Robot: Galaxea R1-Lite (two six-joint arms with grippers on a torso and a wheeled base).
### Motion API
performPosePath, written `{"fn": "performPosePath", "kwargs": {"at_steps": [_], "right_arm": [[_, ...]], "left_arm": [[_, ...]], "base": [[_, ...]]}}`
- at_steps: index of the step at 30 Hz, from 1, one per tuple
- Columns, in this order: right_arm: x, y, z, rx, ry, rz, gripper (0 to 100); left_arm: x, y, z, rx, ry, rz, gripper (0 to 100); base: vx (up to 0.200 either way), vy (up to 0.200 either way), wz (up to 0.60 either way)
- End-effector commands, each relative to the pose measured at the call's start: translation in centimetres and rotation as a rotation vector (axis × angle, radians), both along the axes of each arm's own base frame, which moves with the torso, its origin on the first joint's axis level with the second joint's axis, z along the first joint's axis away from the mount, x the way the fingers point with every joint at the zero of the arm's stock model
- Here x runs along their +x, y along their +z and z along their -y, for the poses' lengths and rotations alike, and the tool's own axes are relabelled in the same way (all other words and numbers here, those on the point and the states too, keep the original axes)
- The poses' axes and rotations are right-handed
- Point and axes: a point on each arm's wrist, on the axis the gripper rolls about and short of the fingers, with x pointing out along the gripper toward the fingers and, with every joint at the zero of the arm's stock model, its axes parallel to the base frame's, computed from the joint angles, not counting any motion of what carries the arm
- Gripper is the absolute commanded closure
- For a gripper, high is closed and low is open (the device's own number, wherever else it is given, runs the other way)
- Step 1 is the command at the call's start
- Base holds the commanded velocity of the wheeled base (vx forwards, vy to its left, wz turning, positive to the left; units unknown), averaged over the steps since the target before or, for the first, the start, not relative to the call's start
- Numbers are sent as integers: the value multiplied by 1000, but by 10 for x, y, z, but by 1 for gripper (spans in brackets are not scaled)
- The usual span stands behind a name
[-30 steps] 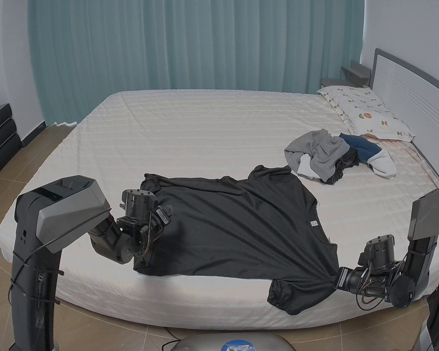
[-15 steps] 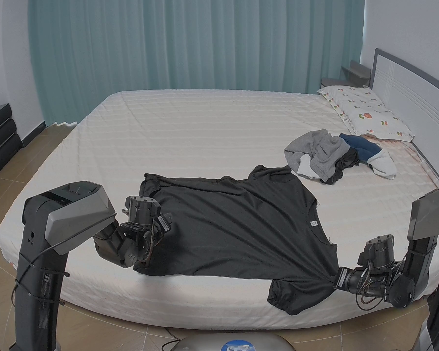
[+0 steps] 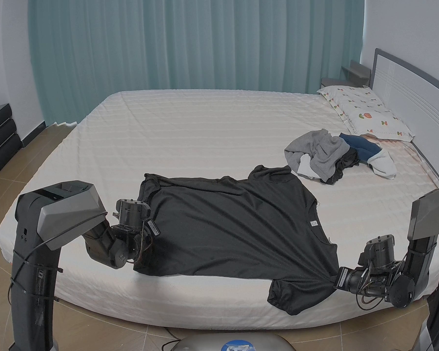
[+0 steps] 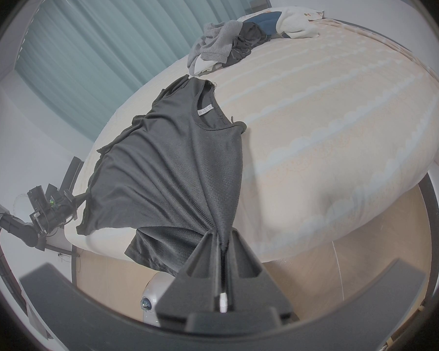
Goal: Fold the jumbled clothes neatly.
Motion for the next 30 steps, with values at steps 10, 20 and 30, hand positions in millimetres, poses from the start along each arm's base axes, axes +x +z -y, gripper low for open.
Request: {"fn": "performPosePath", "kwargs": {"at_steps": [10,20,30], "right_arm": [[0,-1,1,2,-4,-4,100],[1,0,3,3,-13,2,100],[1,0,3,5,-13,0,100]], "left_arm": [[-5,16,-56,-34,100,2,100],[-4,19,-49,-70,49,35,0],[-28,36,-50,-109,-5,85,0]], "base": [[0,0,0],[0,0,0],[0,0,0]]}}
